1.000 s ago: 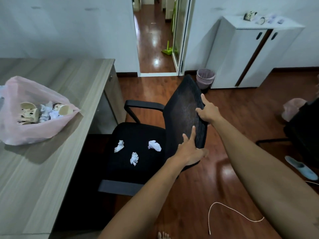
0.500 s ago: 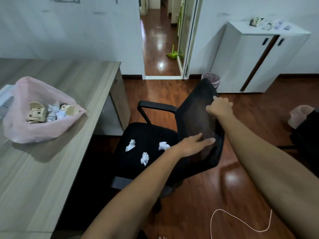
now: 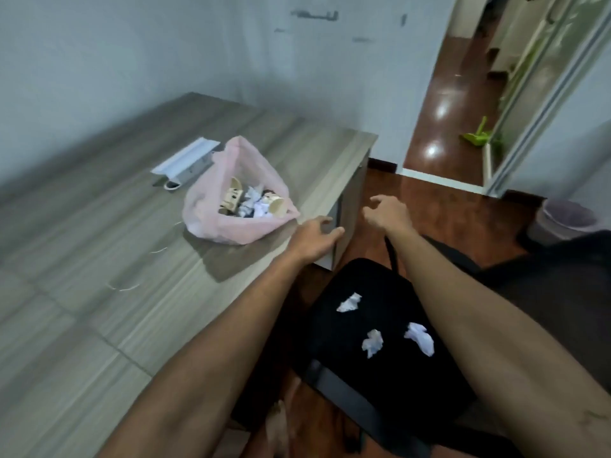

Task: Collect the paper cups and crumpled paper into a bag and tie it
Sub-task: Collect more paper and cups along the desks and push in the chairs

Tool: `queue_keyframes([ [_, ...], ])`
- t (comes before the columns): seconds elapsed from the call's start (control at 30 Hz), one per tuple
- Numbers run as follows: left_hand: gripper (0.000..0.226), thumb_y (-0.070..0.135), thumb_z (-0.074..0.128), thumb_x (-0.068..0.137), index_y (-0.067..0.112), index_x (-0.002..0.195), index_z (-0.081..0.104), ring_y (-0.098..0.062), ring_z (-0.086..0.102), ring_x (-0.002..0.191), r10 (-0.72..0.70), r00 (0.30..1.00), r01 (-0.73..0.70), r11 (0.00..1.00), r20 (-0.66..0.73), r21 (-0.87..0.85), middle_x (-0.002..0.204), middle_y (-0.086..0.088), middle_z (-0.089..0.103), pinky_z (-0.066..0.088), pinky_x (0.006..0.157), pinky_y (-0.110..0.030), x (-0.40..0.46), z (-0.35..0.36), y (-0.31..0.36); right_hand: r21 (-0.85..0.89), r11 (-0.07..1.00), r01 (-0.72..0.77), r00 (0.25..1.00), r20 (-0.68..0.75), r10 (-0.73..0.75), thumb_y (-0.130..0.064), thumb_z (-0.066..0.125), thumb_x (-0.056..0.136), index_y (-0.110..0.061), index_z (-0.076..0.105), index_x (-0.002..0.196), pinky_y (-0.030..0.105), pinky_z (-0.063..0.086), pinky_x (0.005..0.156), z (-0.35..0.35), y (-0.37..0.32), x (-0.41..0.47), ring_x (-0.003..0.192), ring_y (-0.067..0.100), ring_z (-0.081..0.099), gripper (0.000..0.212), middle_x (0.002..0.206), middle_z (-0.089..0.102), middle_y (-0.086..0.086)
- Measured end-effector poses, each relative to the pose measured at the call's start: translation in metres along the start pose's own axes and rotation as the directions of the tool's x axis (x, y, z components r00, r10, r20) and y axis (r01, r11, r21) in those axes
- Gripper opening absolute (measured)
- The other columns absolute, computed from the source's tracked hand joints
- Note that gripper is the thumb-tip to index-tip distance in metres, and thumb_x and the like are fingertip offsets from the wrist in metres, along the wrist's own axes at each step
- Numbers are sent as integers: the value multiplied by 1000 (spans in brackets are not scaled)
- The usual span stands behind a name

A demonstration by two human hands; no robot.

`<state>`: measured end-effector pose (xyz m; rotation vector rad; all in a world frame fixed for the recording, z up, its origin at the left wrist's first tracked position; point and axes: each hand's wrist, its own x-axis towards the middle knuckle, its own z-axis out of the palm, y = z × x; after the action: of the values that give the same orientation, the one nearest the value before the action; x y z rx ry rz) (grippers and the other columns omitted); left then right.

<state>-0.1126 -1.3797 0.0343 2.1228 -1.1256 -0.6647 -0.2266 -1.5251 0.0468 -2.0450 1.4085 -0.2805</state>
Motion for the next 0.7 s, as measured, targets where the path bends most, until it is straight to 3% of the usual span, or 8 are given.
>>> queue_keyframes([
  [0.13, 46, 35, 67, 84, 17, 127, 63, -23, 56, 123, -27, 965, 36, 999, -262, 30, 131, -4, 63, 43, 100, -31, 30, -76, -53, 145, 988, -60, 993, 113, 44, -41, 56, 85, -17, 68, 115, 39, 51, 97, 66, -64, 23, 116, 30, 58, 41, 125, 65, 8],
  [0.23, 44, 37, 70, 80, 21, 120, 65, -27, 53, 117, 0, 868, 79, 987, -497, 138, 123, -5, 63, 45, 91, -35, 53, -122, -83, 303, 915, -266, 952, 232, 200, -44, 56, 85, -6, 66, 110, 45, 60, 75, 115, -101, 42, 89, 31, 66, 47, 113, 67, 12],
  [0.33, 56, 47, 75, 75, 21, 123, 62, -27, 46, 118, -1, 766, 182, 959, -643, 216, 125, -4, 57, 40, 92, -37, 81, -153, -111, 370, 820, -437, 877, 379, 296, -51, 58, 87, -5, 57, 117, 48, 60, 73, 160, -120, 58, 81, 33, 65, 56, 109, 64, 14],
  [0.43, 77, 59, 78, 67, 20, 130, 56, -28, 44, 122, -81, 771, 264, 943, -632, 201, 130, -6, 53, 39, 96, -38, 108, -169, -134, 381, 746, -545, 802, 498, 331, -55, 58, 88, -14, 50, 118, 49, 59, 76, 191, -130, 69, 84, 36, 64, 52, 111, 59, 17],
  [0.53, 84, 64, 78, 64, 20, 131, 52, -28, 45, 123, -170, 805, 301, 942, -568, 145, 130, -6, 53, 40, 97, -40, 131, -174, -153, 419, 677, -605, 755, 572, 320, -46, 61, 90, -11, 52, 113, 43, 58, 69, 211, -135, 81, 77, 31, 62, 43, 95, 58, 15],
  [0.63, 50, 51, 72, 76, 21, 114, 61, -28, 56, 110, -227, 785, 334, 939, -576, 85, 114, -2, 65, 47, 90, -40, 147, -178, -166, 470, 652, -594, 786, 509, 350, -16, 59, 92, -6, 56, 105, 36, 55, 56, 220, -138, 94, 61, 24, 57, 17, 78, 56, 13],
  [0.7, 22, 33, 60, 88, 17, 101, 68, -26, 62, 92, -319, 714, 354, 933, -623, -71, 102, -3, 71, 48, 81, -34, 153, -191, -166, 515, 673, -531, 837, 442, 322, -5, 56, 89, -4, 59, 102, 32, 55, 50, 218, -144, 106, 58, 24, 58, 14, 87, 62, 16],
])
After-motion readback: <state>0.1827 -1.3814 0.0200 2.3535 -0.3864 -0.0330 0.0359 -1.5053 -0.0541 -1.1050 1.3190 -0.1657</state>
